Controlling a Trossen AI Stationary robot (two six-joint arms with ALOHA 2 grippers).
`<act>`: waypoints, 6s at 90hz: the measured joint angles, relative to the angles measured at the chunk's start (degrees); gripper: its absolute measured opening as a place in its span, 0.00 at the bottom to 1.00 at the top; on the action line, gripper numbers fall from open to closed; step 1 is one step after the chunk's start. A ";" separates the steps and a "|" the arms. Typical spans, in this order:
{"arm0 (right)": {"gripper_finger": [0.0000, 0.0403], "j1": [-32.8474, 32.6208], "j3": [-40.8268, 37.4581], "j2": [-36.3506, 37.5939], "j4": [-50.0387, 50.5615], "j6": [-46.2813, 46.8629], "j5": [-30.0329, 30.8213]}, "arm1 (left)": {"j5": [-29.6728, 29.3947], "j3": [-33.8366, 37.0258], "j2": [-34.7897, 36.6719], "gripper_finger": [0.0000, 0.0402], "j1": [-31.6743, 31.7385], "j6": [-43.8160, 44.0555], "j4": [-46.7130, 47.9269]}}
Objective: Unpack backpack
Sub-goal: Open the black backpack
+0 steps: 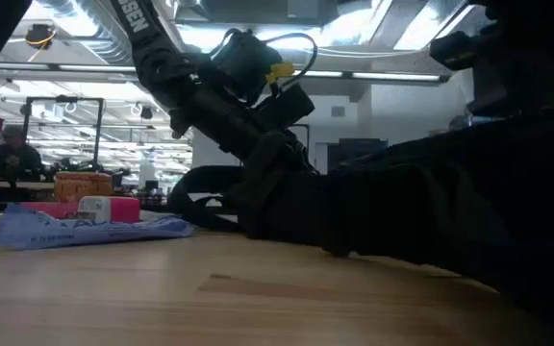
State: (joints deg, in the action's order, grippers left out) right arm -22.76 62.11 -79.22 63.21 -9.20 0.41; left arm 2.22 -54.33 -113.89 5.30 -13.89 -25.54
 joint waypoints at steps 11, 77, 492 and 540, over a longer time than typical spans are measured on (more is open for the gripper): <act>0.00 -2.37 0.00 0.00 0.25 1.78 2.00 | 0.02 0.01 0.00 0.80 0.00 0.00 -0.02; 0.00 -10.41 -19.41 22.57 -8.26 27.67 6.06 | 0.02 0.00 -0.06 0.80 0.00 0.01 -1.08; 0.00 14.16 -2.80 -2.44 -15.96 -44.71 7.89 | -0.98 -13.86 1.14 0.00 -3.24 -4.71 14.14; 0.00 12.99 -2.73 0.40 -8.09 -28.38 2.45 | -0.90 -13.84 1.14 0.00 -0.72 -4.68 16.49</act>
State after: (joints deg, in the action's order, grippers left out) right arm -9.77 59.37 -78.83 55.12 -37.58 2.86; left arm 1.31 -68.16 -112.75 4.58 -18.57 -9.05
